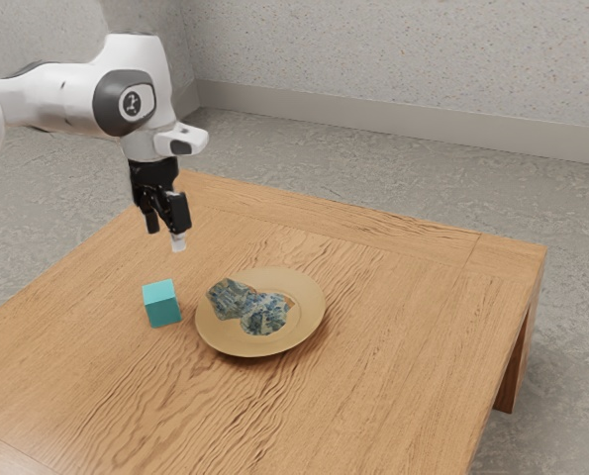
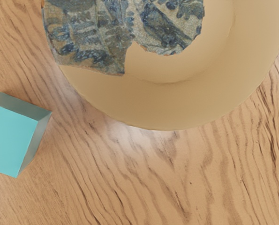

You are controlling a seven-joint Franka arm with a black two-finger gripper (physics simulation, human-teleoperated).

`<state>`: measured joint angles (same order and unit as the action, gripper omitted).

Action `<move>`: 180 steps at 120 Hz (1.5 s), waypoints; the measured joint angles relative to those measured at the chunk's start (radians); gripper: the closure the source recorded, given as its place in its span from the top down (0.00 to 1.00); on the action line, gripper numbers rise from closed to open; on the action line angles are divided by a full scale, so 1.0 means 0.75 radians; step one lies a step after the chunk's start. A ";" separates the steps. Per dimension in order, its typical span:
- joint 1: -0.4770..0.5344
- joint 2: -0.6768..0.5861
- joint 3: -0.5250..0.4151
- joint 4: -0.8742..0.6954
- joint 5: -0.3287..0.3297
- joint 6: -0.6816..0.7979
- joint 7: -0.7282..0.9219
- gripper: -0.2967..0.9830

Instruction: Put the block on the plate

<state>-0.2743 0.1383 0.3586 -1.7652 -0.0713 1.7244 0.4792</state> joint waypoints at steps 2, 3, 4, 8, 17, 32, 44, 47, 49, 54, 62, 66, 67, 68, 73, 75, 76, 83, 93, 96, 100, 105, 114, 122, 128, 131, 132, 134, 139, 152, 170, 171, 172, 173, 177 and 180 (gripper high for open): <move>0.000 0.001 0.002 -0.012 -0.006 0.015 0.025 0.77; 0.001 0.001 0.003 -0.018 -0.009 0.022 0.038 0.77; 0.001 0.001 0.004 -0.022 -0.011 0.030 0.050 0.77; 0.001 0.003 0.006 -0.039 -0.020 0.059 0.100 0.77; -0.010 0.008 0.044 -0.078 -0.033 0.122 0.210 0.77; 0.003 0.080 0.117 -0.099 -0.045 0.210 0.377 0.77; 0.004 0.180 0.139 -0.094 -0.066 0.275 0.494 0.77; 0.004 0.202 0.141 -0.090 -0.072 0.289 0.521 0.77; 0.004 0.215 0.142 -0.089 -0.076 0.298 0.538 0.77; 0.005 0.241 0.143 -0.087 -0.084 0.321 0.581 0.77; 0.008 0.273 0.155 -0.080 -0.097 0.353 0.648 0.77; 0.009 0.285 0.166 -0.079 -0.103 0.369 0.680 0.77; 0.010 0.288 0.168 -0.078 -0.104 0.372 0.688 0.77; 0.011 0.291 0.171 -0.078 -0.106 0.375 0.696 0.77; 0.018 0.303 0.179 -0.077 -0.111 0.390 0.733 0.77; 0.020 0.309 0.181 -0.077 -0.114 0.397 0.747 0.77; 0.022 0.312 0.182 -0.077 -0.114 0.400 0.754 0.77; 0.030 0.336 0.185 -0.077 -0.124 0.420 0.802 0.77; 0.040 0.371 0.186 -0.077 -0.139 0.446 0.862 0.77; 0.043 0.378 0.186 -0.077 -0.143 0.452 0.878 0.77; 0.046 0.387 0.186 -0.077 -0.147 0.460 0.899 0.77; 0.055 0.397 0.186 -0.077 -0.152 0.469 0.924 0.77; 0.067 0.417 0.186 -0.077 -0.160 0.480 0.965 0.77; 0.070 0.436 0.186 -0.077 -0.171 0.489 0.998 0.77; 0.071 0.446 0.186 -0.077 -0.178 0.495 1.021 0.77; 0.071 0.451 0.186 -0.077 -0.181 0.498 1.032 0.77; 0.071 0.453 0.186 -0.077 -0.182 0.499 1.036 0.77; 0.071 0.456 0.186 -0.077 -0.185 0.501 1.042 0.77; 0.071 0.466 0.185 -0.076 -0.189 0.505 1.059 0.77; 0.071 0.482 0.185 -0.073 -0.199 0.511 1.097 0.77; 0.078 0.517 0.184 -0.065 -0.212 0.516 1.139 0.77; 0.079 0.519 0.184 -0.064 -0.213 0.516 1.141 0.77; 0.079 0.521 0.184 -0.063 -0.214 0.516 1.143 0.77; 0.079 0.523 0.184 -0.062 -0.215 0.517 1.145 0.77; 0.079 0.532 0.184 -0.056 -0.218 0.517 1.153 0.77; 0.079 0.539 0.183 -0.052 -0.222 0.517 1.159 0.77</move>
<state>-0.2149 0.5425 0.4960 -1.8040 -0.2376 2.1125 1.3482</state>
